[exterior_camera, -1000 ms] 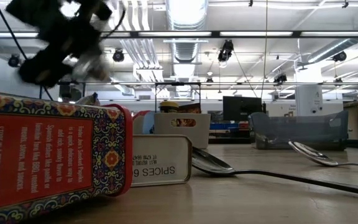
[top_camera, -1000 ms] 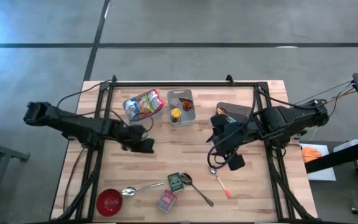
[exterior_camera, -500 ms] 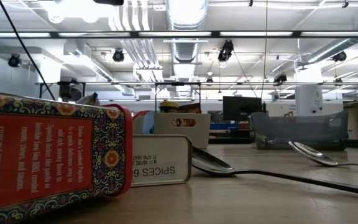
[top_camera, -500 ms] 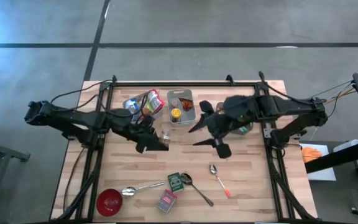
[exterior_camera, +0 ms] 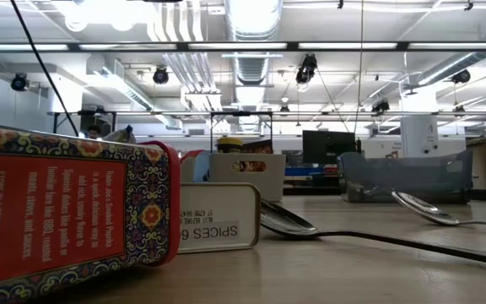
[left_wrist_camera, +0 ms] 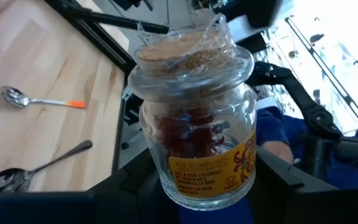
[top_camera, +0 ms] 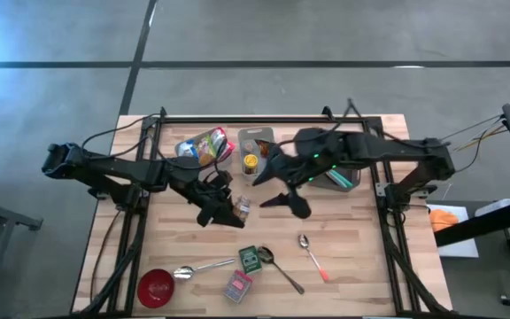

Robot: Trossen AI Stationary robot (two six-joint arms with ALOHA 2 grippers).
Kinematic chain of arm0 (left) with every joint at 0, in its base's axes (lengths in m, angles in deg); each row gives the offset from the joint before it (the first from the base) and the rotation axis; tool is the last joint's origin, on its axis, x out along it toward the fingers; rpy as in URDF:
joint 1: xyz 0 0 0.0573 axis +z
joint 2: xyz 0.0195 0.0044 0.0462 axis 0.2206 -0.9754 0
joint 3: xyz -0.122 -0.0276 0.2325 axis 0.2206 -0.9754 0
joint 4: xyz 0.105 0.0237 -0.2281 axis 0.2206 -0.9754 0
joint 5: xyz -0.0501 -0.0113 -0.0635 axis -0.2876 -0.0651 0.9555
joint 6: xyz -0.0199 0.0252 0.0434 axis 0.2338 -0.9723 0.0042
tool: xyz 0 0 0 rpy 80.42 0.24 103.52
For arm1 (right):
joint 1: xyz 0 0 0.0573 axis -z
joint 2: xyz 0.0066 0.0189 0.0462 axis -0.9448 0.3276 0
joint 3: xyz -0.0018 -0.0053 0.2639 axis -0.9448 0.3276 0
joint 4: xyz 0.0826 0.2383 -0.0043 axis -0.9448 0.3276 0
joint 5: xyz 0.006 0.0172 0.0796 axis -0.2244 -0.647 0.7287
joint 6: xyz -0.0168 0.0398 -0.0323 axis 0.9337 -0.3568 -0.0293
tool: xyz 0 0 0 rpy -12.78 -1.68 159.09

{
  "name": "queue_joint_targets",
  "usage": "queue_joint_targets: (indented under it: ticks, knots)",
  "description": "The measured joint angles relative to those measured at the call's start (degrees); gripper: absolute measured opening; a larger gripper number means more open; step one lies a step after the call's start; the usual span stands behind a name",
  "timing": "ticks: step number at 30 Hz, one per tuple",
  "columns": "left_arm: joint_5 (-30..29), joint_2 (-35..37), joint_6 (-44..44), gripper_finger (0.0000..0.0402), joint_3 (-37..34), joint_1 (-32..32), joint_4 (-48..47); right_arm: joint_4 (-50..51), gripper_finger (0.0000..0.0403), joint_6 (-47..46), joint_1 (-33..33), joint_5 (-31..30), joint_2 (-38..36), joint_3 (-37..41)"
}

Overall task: Pick & Place Food Item
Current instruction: Put the brown seasoning bottle into the right gray bin

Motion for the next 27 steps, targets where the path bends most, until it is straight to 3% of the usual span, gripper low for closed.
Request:
queue_joint_targets:
  ticks: [5, 8, 15, 27]
  knots:
    - [1.07, 0.02, -1.44, 0.0176, 0.05, -0.63, 1.03, -0.37, 0.0356, -1.6, -0.07, 0.38, 2.37, -0.49]
    - [1.26, 0.02, -2.95, 0.0176, 0.05, -0.87, 1.02, -1.33, 0.0373, -2.02, 0.0, 2.75, 2.99, -0.52]
    - [1.64, 0.02, -7.0, 0.0176, 0.05, -0.93, 1.01, -5.43, 0.0376, -1.1, 0.15, 11.24, 4.87, -0.56]
    - [2.33, 0.02, -11.1, 0.0176, 0.03, -0.93, 0.93, -10.51, 0.0376, -1.05, 0.53, 14.46, 7.78, -1.22]
